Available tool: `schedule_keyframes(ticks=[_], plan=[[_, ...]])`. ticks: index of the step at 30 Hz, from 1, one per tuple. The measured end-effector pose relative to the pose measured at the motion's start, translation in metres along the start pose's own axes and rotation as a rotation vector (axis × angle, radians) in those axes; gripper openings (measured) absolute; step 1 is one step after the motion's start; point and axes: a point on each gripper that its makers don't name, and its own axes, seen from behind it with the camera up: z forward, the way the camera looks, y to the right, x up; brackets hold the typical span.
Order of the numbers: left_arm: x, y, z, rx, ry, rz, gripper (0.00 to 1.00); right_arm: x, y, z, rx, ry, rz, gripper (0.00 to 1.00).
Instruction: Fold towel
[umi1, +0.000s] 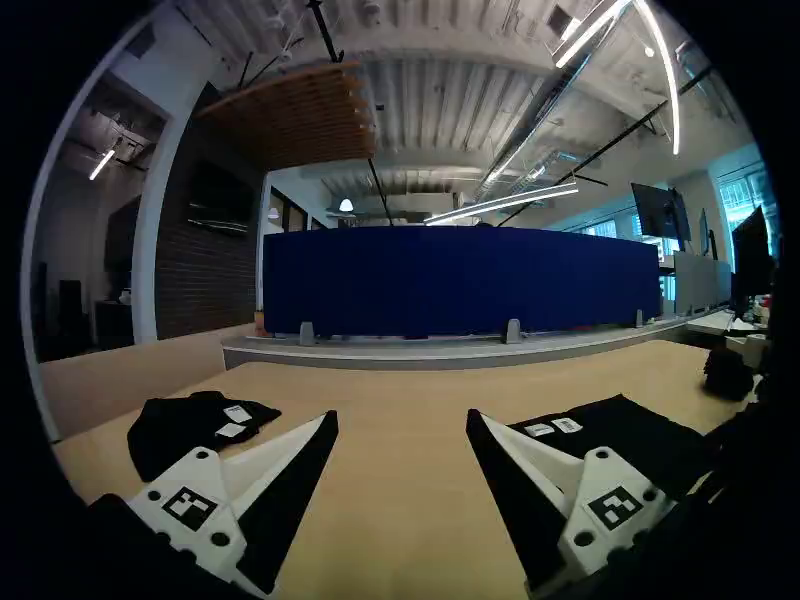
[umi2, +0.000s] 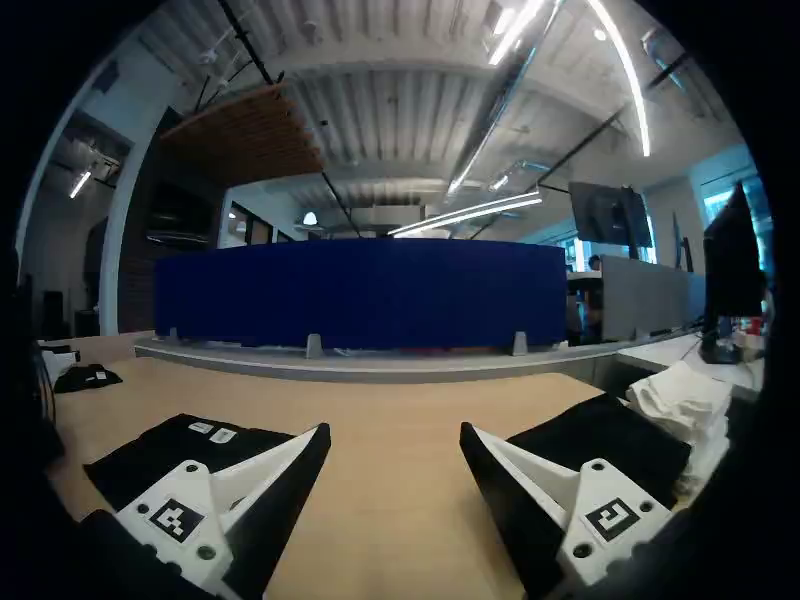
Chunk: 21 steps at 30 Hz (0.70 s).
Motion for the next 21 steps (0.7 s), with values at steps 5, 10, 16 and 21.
schedule_keyframes(ticks=[5, 10, 16, 21], plan=[[-0.0005, 0.0002, -0.0006, 0.0, 0.0, 0.0, 0.95, 0.0005, 0.0002, -0.0005, 0.0, 0.001, 0.0, 1.0], [-0.0014, 0.0006, -0.0005, -0.002, -0.001, 0.001, 0.95, 0.0017, -0.0006, -0.0003, 0.0, 0.0, 0.0, 1.0], [-0.0001, -0.0003, -0.0001, 0.001, -0.003, 0.002, 0.95, 0.0, -0.0019, -0.0006, -0.001, 0.002, -0.001, 1.0], [-0.0003, -0.0012, -0.0001, 0.012, -0.02, 0.001, 0.95, 0.0006, 0.0002, -0.0015, -0.01, -0.006, -0.011, 1.0]])
